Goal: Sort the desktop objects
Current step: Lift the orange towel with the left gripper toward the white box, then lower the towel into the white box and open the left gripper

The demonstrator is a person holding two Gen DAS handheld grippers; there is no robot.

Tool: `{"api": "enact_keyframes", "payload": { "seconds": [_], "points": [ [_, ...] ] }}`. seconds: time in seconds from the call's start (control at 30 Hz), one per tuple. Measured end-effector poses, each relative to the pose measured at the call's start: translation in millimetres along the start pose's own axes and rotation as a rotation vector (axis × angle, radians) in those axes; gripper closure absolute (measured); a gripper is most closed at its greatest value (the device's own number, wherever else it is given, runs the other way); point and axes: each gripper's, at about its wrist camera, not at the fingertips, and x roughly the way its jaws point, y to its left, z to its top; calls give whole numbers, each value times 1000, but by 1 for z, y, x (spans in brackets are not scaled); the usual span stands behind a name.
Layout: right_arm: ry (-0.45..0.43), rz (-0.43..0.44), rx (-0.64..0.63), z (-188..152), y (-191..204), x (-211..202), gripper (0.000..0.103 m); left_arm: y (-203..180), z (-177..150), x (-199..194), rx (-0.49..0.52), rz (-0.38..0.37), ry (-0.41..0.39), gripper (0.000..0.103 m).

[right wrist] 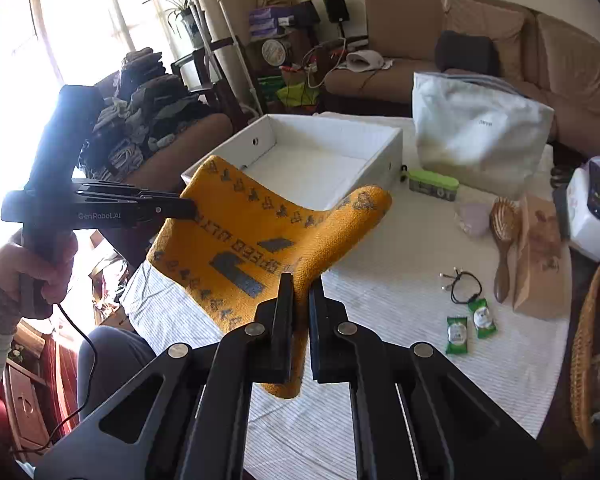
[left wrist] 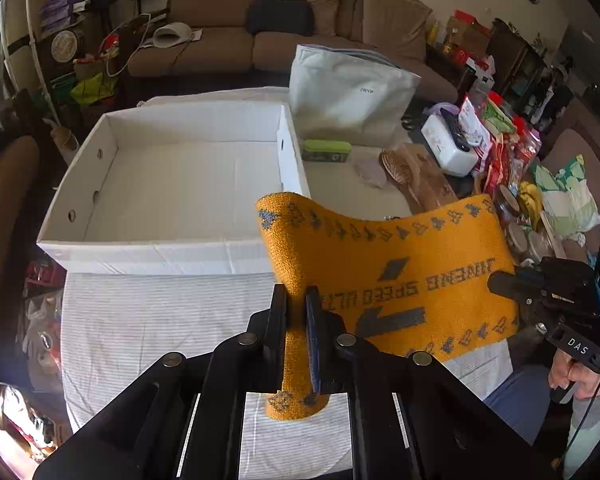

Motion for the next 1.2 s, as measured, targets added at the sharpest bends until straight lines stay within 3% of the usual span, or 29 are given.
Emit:
{"api": "enact_keyframes", "payload": {
  "seconds": [0.27, 0.57, 0.73, 0.9, 1.2],
  "points": [
    [-28, 11, 0, 94, 11, 42, 96, 56, 76, 2, -35, 55, -19, 95],
    [40, -14, 100, 175, -37, 169, 96, 121, 169, 78, -37, 117, 32, 95],
    [124, -62, 145, 192, -71, 250, 96, 150, 200, 146, -50, 113, 86, 95],
    [242, -157, 109, 204, -89, 311, 96, 173, 209, 208, -105, 70, 133, 95],
    [392, -283, 43, 201, -97, 369, 96, 174, 215, 267, -89, 74, 190, 95]
  ]
}}
